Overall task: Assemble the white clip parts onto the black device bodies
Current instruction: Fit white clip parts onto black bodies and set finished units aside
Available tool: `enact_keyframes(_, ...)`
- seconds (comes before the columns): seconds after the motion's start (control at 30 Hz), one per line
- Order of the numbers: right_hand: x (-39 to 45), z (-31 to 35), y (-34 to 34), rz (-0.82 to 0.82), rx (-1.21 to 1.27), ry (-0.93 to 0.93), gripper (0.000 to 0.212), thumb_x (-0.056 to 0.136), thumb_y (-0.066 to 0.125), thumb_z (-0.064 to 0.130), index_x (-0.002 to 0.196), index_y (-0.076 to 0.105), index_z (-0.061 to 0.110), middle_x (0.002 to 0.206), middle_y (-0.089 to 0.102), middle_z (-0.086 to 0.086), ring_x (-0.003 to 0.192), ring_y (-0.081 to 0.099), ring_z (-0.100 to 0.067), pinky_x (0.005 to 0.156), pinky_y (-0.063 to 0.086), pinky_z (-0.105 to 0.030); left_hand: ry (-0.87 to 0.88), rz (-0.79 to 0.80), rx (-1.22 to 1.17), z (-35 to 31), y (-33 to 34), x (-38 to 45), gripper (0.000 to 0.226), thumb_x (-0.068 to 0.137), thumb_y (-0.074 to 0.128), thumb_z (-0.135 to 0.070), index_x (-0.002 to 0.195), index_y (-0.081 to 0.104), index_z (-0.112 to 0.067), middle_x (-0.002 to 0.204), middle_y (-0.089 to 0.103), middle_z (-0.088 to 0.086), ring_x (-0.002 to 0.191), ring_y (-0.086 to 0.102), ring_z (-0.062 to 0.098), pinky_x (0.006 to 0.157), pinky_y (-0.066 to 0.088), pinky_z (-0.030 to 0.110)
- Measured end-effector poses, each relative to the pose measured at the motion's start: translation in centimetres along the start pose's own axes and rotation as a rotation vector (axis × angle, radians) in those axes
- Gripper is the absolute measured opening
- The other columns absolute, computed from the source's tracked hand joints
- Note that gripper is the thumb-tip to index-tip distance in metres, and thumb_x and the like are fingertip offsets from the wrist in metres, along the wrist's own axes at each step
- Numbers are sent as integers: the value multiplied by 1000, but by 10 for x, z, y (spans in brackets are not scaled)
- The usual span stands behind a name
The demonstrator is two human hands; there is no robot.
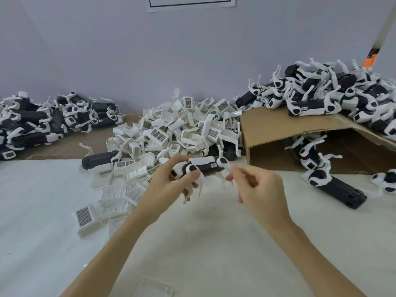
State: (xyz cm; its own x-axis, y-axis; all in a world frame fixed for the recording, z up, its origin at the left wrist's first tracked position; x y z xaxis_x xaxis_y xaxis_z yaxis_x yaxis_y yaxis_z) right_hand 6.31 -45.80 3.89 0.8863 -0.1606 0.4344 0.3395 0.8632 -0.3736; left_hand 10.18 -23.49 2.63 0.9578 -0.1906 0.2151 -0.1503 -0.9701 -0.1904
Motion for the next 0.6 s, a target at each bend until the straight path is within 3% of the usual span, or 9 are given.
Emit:
enact_keyframes(0.03, -5, 18, -3, -59, -85, -199, 13, 99, 70, 36, 97, 74, 24, 71, 68, 5, 65, 64, -13, 63, 53, -28, -31, 42, -48, 1, 3, 0, 26, 90, 73, -29, 116, 70, -29, 85, 76, 12, 69, 73, 25, 65, 58, 41)
enact_keyframes(0.1, -12, 35, 11, -34, -174, -399, 32, 93, 77, 28, 121, 67, 16, 109, 66, 3, 102, 62, -12, 90, 50, -19, -39, 92, -90, -1, 11, -2, 33, 90, 70, -24, 122, 71, -24, 93, 76, 16, 80, 73, 34, 67, 60, 44)
enact_keyframes(0.13, -11, 35, 19, 8, -226, -435, 45, 91, 78, 25, 132, 63, 13, 126, 61, -1, 119, 56, -16, 102, 45, -19, -30, 107, -97, -2, 13, -2, 35, 89, 69, -21, 124, 71, -23, 100, 75, 17, 86, 72, 40, 68, 60, 45)
enact_keyframes(0.2, -9, 31, 27, 68, -292, -434, 56, 92, 80, 21, 143, 58, 14, 141, 57, -1, 133, 52, -20, 111, 46, -28, -13, 128, -68, -4, 15, -3, 39, 88, 68, -19, 126, 70, -23, 113, 72, 11, 95, 69, 44, 74, 61, 48)
enact_keyframes(0.27, -8, 25, 29, 97, -282, -413, 52, 91, 82, 19, 139, 63, 17, 135, 63, 3, 125, 60, -22, 104, 53, -40, 4, 137, 13, -3, 13, -3, 39, 88, 68, -23, 126, 70, -25, 117, 69, 0, 92, 69, 33, 81, 61, 42)
enact_keyframes(0.37, -9, 24, 31, 106, -286, -446, 43, 87, 84, 22, 128, 70, 14, 121, 68, 2, 109, 66, -25, 92, 57, -43, 125, 87, 207, -10, 14, -4, 33, 92, 80, -29, 123, 70, -29, 118, 64, -4, 100, 65, 13, 79, 60, 29)
enact_keyframes(0.47, -11, 27, 30, 62, -319, -463, 43, 88, 83, 20, 127, 69, 12, 119, 67, 0, 108, 66, -24, 91, 57, -39, 291, 36, 413, -20, 21, -8, 44, 88, 85, -24, 127, 68, -31, 126, 58, -9, 112, 62, 14, 78, 59, 23)
enact_keyframes(0.6, -13, 29, 32, 81, -310, -447, 44, 92, 79, 17, 133, 64, 13, 127, 63, 1, 117, 60, -21, 96, 55, -42, 384, 18, 473, -25, 25, -11, 46, 93, 76, -25, 135, 58, -27, 128, 55, -11, 104, 63, 18, 80, 60, 31)
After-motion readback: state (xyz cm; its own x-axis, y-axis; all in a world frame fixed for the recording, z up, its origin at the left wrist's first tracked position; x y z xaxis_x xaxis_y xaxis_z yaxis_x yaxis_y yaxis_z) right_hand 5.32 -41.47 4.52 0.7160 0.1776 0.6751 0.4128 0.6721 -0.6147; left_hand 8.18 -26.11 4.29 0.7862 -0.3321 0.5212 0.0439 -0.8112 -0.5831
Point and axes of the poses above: each hand's wrist, its own x-axis towards the middle knuckle, its own y-axis out of the palm, z = x × y, the point moved 9 cm from there along x, towards the middle knuckle
